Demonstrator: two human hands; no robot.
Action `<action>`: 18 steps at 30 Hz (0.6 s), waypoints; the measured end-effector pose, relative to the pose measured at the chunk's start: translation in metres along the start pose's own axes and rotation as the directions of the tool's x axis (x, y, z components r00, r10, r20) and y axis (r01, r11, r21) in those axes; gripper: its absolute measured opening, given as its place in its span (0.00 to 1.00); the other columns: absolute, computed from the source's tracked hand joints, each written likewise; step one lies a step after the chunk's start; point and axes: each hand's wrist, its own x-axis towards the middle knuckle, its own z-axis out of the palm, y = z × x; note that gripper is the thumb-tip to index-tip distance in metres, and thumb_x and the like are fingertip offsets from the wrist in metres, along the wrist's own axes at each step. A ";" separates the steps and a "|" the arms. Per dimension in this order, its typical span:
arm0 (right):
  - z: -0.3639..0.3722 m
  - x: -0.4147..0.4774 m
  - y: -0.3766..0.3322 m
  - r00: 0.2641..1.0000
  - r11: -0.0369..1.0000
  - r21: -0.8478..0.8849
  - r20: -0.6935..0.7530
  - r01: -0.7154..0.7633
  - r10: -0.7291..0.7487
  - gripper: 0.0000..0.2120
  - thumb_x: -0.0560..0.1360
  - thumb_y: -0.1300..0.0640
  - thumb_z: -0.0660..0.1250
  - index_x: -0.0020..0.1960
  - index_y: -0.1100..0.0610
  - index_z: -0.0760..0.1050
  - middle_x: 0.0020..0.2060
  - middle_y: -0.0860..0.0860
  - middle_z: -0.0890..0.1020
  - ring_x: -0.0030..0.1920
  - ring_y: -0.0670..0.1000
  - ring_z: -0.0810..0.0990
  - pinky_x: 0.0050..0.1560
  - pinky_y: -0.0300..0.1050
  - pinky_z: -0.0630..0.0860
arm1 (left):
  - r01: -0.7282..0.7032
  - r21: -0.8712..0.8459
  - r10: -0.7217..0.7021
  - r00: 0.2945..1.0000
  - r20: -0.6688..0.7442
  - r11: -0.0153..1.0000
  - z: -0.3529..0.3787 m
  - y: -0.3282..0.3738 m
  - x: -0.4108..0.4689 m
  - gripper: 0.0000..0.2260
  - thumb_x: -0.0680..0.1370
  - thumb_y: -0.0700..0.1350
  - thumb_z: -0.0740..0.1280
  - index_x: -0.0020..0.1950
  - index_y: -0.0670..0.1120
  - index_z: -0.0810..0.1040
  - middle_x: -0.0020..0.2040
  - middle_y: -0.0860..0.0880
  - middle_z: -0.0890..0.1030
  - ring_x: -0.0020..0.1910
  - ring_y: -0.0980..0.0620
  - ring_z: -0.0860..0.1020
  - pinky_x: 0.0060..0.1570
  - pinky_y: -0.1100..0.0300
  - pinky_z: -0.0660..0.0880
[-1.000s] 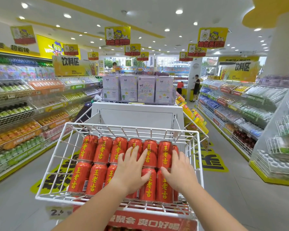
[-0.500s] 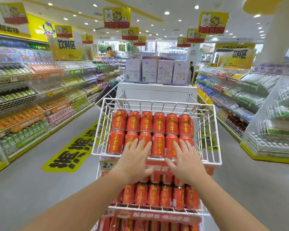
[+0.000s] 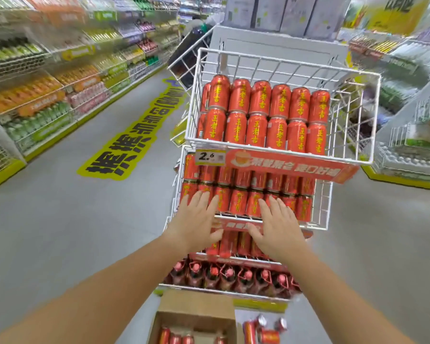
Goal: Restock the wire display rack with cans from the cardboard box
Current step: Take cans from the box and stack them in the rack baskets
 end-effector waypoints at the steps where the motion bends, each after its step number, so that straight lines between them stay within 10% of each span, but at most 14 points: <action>1: 0.013 -0.005 -0.003 1.000 1.000 -0.003 0.019 0.008 -0.008 0.43 0.74 0.32 0.41 0.80 0.57 0.58 0.78 0.59 0.61 0.79 0.60 0.57 0.77 0.60 0.56 | 0.009 0.002 -0.009 1.000 0.024 1.000 0.012 -0.001 -0.006 0.42 0.73 0.67 0.47 0.81 0.43 0.57 0.77 0.39 0.65 0.77 0.38 0.62 0.73 0.39 0.61; 7: 0.108 -0.026 -0.016 0.984 0.999 0.017 0.169 0.045 -0.047 0.39 0.75 0.35 0.50 0.75 0.61 0.67 0.73 0.63 0.70 0.74 0.64 0.67 0.72 0.62 0.66 | 0.062 -0.005 -0.060 0.985 0.161 0.998 0.099 0.006 -0.037 0.41 0.74 0.67 0.48 0.81 0.43 0.56 0.76 0.40 0.65 0.76 0.40 0.63 0.72 0.41 0.63; 18: 0.340 -0.074 -0.037 0.858 0.987 0.089 0.489 0.131 -0.158 0.36 0.79 0.38 0.55 0.80 0.58 0.54 0.78 0.61 0.58 0.78 0.62 0.55 0.77 0.57 0.54 | 0.139 -0.032 -0.107 0.872 0.478 0.990 0.322 0.033 -0.108 0.41 0.73 0.67 0.55 0.78 0.42 0.62 0.73 0.39 0.70 0.71 0.39 0.68 0.66 0.42 0.68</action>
